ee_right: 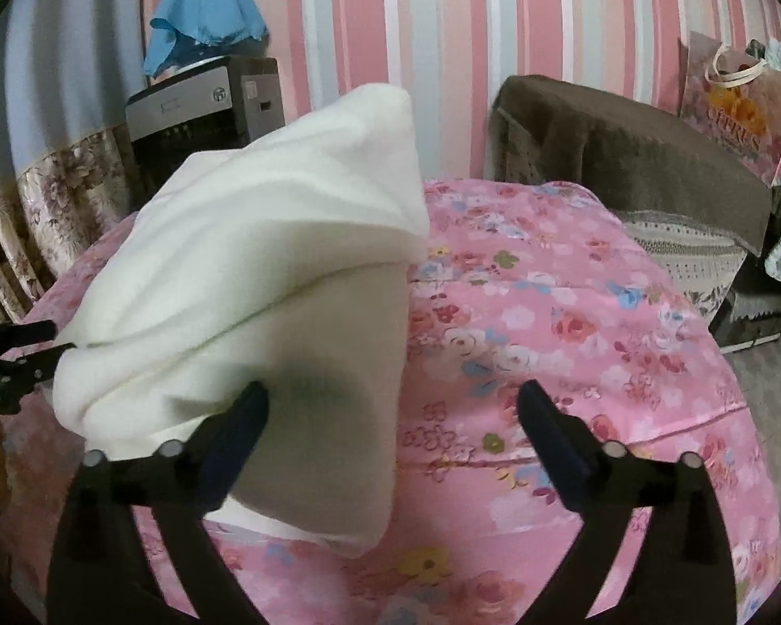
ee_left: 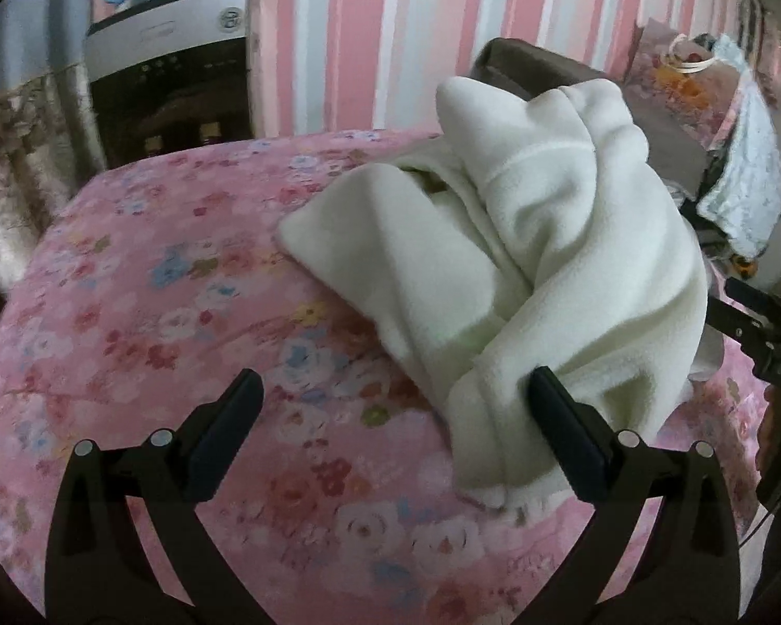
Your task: Fold large clothes
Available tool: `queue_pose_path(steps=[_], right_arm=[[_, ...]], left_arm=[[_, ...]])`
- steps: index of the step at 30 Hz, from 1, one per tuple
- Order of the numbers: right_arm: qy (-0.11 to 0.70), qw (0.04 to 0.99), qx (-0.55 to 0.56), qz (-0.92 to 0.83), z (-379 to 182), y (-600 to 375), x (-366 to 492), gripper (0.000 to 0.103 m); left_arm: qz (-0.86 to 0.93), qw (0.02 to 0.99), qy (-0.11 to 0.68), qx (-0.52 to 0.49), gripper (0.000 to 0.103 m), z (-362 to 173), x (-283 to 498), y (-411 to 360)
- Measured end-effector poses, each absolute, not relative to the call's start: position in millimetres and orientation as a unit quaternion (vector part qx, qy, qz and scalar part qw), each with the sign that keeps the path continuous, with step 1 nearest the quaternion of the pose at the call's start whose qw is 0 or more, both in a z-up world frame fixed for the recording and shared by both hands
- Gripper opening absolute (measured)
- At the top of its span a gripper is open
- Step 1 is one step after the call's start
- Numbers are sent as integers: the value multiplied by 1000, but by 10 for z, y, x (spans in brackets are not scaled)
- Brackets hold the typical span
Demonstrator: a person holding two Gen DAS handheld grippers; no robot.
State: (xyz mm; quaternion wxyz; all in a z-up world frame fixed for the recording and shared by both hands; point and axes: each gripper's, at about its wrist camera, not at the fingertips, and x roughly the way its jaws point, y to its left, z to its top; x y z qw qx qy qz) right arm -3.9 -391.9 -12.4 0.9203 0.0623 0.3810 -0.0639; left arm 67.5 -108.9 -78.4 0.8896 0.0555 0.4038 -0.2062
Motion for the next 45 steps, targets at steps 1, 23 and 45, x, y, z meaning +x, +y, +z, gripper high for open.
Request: queue_pose_path(steps=[1,23,45], right_arm=[[379,921,60,-65,-107,-3891,-43,100],[343,932,44,-105,654,-3438,-350,101],[327,936,57,-117,983,-3067,-800,101]], left_arm=[[-198,891,404,53,100,-727,635,-1060],[-58,940,317,112,100,112,97,-796],[-46,945,316,70,100,320,-212,-708]])
